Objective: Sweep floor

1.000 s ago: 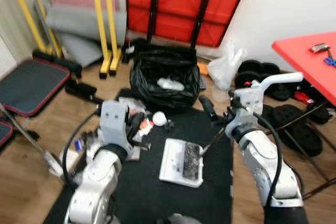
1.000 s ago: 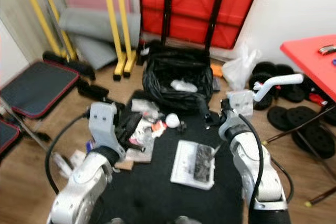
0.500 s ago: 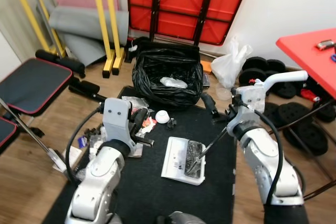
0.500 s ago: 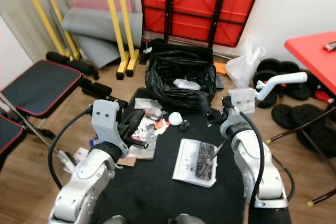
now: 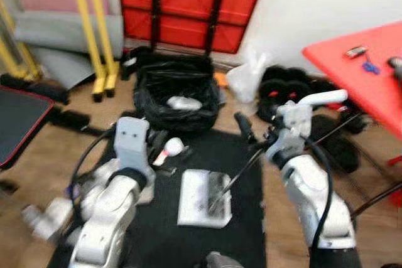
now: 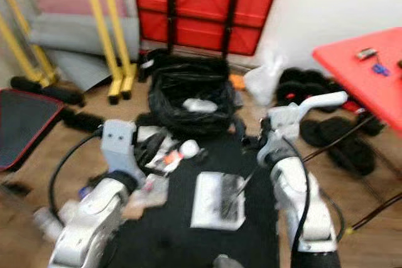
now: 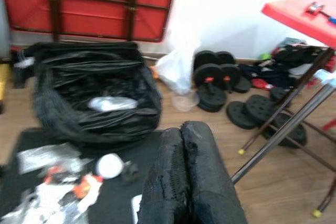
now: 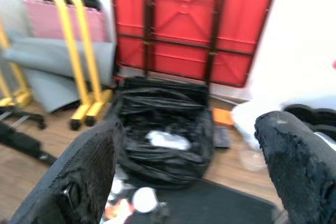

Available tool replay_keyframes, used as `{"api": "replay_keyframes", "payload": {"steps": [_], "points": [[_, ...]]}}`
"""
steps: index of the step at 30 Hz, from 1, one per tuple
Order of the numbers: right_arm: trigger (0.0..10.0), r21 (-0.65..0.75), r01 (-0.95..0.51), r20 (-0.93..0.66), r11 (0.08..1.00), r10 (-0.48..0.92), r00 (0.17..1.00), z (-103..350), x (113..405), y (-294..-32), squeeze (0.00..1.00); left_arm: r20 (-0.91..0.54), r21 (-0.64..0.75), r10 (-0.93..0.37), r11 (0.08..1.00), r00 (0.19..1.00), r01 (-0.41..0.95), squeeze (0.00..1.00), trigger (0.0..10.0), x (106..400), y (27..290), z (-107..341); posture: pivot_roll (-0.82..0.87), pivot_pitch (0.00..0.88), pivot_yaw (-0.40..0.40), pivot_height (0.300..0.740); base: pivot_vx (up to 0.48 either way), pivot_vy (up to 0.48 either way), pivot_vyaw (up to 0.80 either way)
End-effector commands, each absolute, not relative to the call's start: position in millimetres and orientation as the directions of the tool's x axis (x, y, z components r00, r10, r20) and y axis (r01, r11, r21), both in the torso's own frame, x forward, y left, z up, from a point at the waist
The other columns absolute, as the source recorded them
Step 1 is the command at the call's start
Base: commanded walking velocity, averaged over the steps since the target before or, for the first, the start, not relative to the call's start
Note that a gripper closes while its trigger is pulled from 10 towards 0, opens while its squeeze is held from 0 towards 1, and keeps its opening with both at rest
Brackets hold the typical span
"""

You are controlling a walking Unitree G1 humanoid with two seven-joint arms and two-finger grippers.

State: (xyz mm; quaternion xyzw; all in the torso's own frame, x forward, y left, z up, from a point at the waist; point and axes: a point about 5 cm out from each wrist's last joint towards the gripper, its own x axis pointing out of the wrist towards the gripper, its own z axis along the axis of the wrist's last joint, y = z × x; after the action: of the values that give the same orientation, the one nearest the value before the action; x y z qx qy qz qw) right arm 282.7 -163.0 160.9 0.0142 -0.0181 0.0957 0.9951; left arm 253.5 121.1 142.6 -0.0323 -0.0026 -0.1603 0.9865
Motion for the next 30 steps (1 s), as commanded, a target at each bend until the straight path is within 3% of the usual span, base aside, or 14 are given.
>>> {"api": "replay_keyframes", "payload": {"steps": [1, 13, 30], "points": [[10.0, 0.01, -0.176, 0.026, 0.984, 0.175, 0.984, 157.8, 281.3, -167.5, 0.0, 0.01, -0.076, -0.342, 0.937, 0.94, 0.342, 0.0, 10.0, 251.5, 114.3, 140.7, -0.11, 0.151, -0.183, 0.74, 0.33, 0.0, 0.0], [10.0, -0.01, -0.198, 0.027, 0.98, 0.199, 0.98, 159.4, 281.6, -166.2, 0.0, 0.015, -0.085, -0.338, 0.937, 0.941, 0.338, 0.0, 10.0, 251.2, 113.6, 141.4, -0.11, 0.158, -0.19, 0.74, 0.321, 0.0, 0.0], [10.0, -0.078, -0.17, 0.046, 0.982, 0.173, 0.984, 172.5, 290.5, -165.6, 0.0, 0.021, -0.102, -0.323, 0.941, 0.946, 0.323, 0.0, 10.0, 250.3, 114.8, 142.3, -0.11, 0.163, -0.198, 0.73, 0.0, 0.0, 0.0]]}}
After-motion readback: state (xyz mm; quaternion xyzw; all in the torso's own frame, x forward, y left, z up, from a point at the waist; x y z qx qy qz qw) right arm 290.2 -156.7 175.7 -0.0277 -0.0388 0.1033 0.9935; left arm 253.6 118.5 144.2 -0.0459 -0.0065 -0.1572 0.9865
